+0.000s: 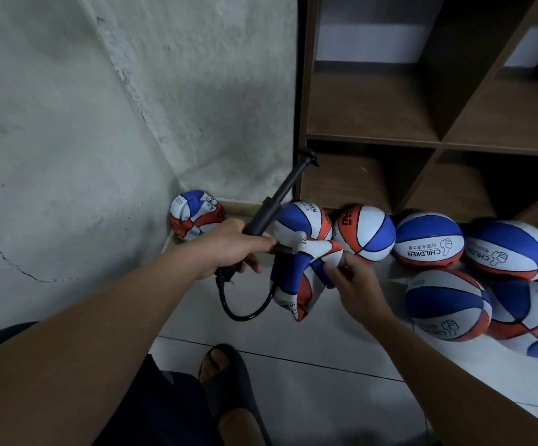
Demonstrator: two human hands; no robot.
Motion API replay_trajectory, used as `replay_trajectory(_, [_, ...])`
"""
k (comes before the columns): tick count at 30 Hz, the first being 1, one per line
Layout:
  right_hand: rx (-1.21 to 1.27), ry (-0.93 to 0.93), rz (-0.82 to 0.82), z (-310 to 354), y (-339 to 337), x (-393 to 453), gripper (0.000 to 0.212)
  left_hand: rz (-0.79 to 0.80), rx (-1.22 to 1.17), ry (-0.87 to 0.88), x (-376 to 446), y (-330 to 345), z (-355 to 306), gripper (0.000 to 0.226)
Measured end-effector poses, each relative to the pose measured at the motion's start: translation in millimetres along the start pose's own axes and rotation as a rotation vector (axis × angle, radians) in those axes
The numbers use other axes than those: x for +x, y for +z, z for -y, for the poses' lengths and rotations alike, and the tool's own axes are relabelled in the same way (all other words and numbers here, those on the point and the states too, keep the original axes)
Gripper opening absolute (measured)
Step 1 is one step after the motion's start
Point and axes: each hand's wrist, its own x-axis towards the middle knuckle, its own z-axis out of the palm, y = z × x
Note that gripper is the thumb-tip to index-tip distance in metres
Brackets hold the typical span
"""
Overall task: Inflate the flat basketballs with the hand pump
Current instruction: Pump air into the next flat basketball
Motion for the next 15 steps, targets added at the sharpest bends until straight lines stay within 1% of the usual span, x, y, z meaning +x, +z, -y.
replay_trajectory(3, [0.065,-0.008,0.035,14,2,1,0.020,0.010,-0.004,0.008,-2,4,-2,0.042])
replay_trajectory(7, [0.029,0.011,0.021,25,5,1,0.028,-0.016,0.011,0.006,-4,14,-6,0.043])
replay_trajectory(9, [0.035,0.050,0.010,27,4,2,0.033,-0.007,-0.031,-0.007,0,18,-2,0.053])
replay_trajectory(11, [0.040,0.077,0.006,31,3,3,0.032,0.002,-0.097,-0.013,5,19,1,0.064])
replay_trajectory(12, [0.055,0.087,0.027,33,3,3,0.027,0.000,-0.115,-0.009,6,20,1,0.062])
replay_trajectory(13, [0.097,0.093,0.045,37,3,3,0.020,-0.003,-0.116,0.005,8,22,1,0.055])
replay_trajectory(14, [0.140,0.092,0.059,41,3,3,0.018,-0.010,-0.104,0.025,10,23,1,0.043])
replay_trajectory(15, [0.173,0.087,0.058,44,3,3,0.021,-0.019,-0.083,0.041,11,24,0,0.030])
